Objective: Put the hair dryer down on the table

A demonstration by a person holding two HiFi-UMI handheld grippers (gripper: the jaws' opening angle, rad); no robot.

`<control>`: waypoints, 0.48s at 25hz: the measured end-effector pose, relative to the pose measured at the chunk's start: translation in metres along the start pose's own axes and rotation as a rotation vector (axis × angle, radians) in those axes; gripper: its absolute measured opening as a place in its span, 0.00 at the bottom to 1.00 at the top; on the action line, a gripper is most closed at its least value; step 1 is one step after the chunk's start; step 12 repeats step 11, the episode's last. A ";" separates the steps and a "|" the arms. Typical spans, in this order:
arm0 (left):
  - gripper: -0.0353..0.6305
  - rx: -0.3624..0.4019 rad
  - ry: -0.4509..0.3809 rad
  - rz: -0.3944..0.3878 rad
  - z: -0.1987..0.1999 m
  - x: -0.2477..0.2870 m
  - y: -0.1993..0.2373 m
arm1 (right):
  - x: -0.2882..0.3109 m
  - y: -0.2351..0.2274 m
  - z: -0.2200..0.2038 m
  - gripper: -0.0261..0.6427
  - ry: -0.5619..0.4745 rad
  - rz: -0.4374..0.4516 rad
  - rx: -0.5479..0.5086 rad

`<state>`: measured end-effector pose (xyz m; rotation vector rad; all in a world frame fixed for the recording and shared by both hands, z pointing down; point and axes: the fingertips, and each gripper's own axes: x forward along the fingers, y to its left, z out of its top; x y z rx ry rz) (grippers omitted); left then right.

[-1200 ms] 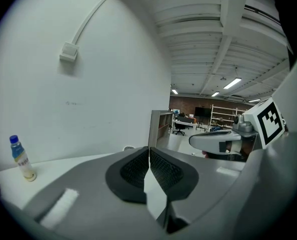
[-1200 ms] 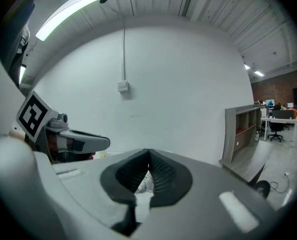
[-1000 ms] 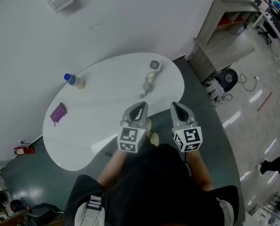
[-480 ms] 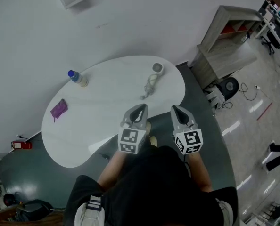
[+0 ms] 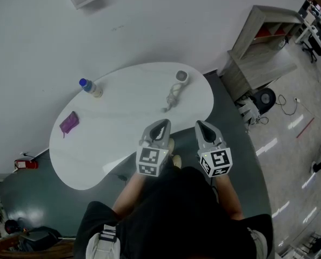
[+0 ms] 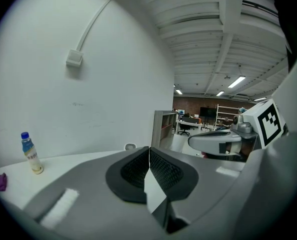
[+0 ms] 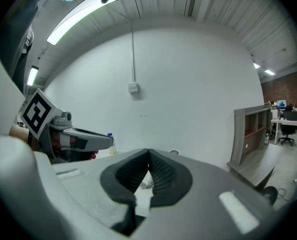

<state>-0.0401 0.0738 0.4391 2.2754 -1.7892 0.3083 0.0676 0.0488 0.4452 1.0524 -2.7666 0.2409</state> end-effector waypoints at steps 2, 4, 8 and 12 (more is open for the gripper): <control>0.07 0.001 -0.001 0.002 0.000 -0.001 -0.001 | -0.001 0.001 0.000 0.04 0.000 0.004 -0.001; 0.07 0.000 -0.002 0.005 0.000 -0.002 -0.002 | -0.003 0.003 -0.001 0.04 0.000 0.007 -0.002; 0.07 0.000 -0.002 0.010 -0.001 -0.005 -0.004 | -0.006 0.003 -0.002 0.04 0.001 0.011 -0.003; 0.07 0.001 -0.003 0.008 -0.002 -0.006 -0.007 | -0.009 0.003 -0.004 0.04 0.005 0.010 -0.002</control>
